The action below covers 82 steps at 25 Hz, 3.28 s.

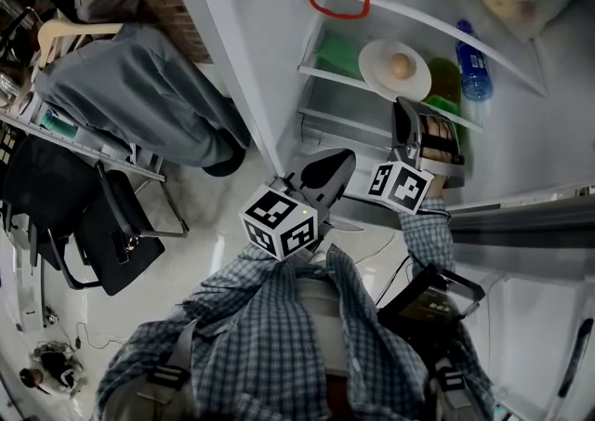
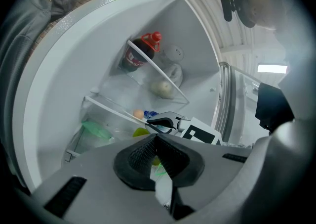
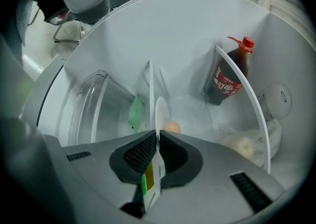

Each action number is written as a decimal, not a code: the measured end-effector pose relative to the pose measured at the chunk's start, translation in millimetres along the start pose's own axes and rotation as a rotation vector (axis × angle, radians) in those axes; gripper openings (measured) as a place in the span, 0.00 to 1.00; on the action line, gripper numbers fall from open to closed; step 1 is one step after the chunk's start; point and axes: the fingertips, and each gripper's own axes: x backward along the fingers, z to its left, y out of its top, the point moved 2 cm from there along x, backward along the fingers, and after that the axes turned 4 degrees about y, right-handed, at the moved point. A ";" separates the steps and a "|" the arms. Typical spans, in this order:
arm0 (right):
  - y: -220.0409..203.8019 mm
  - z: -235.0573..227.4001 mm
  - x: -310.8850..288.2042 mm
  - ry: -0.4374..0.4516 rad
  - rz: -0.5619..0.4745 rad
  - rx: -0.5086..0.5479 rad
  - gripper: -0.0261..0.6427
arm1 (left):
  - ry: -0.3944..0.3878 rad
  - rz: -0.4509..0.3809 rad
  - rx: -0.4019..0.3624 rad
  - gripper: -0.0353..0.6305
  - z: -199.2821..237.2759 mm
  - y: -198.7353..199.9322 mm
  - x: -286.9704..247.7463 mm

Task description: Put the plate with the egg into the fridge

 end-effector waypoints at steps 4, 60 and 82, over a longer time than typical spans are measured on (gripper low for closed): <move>-0.2 -0.9 1.4 -0.005 0.003 -0.002 0.08 | -0.014 0.005 0.014 0.06 -0.8 -0.8 -2.7; -0.5 1.4 39.7 -0.036 -0.025 0.021 0.07 | -0.146 -0.049 0.986 0.20 32.8 14.0 -103.7; 4.4 4.5 55.1 -0.055 -0.049 0.072 0.07 | -0.129 -0.117 1.124 0.19 44.2 17.0 -103.4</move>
